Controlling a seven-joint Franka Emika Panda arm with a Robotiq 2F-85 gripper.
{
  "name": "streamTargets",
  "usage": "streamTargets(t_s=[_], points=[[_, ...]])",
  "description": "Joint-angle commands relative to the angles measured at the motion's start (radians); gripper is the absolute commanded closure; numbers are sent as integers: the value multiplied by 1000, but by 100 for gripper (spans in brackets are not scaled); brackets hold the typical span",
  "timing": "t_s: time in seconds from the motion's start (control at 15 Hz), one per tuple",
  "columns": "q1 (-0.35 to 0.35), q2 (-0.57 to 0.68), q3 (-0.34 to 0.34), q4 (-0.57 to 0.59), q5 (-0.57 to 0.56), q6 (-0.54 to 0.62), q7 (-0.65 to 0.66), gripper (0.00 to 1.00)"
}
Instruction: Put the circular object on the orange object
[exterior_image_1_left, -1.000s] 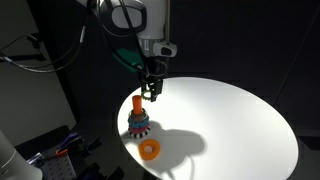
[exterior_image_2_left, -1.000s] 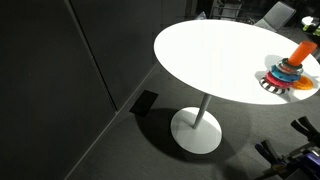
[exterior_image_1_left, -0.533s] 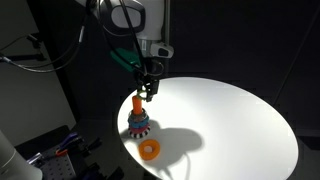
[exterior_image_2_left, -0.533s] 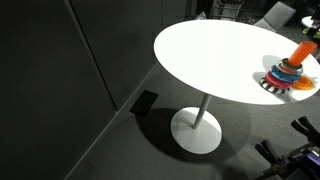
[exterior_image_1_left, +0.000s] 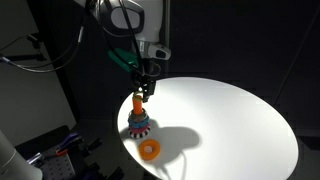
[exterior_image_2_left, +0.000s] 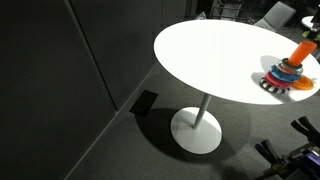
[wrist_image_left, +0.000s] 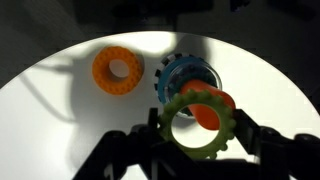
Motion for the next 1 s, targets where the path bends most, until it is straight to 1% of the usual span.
streamTargets(t_s=[0.0, 0.53, 0.93], points=[[0, -11, 4, -7, 12, -20, 11, 51], [0, -19, 8, -34, 1, -23, 13, 51], [5, -37, 15, -63, 7, 25, 7, 51]])
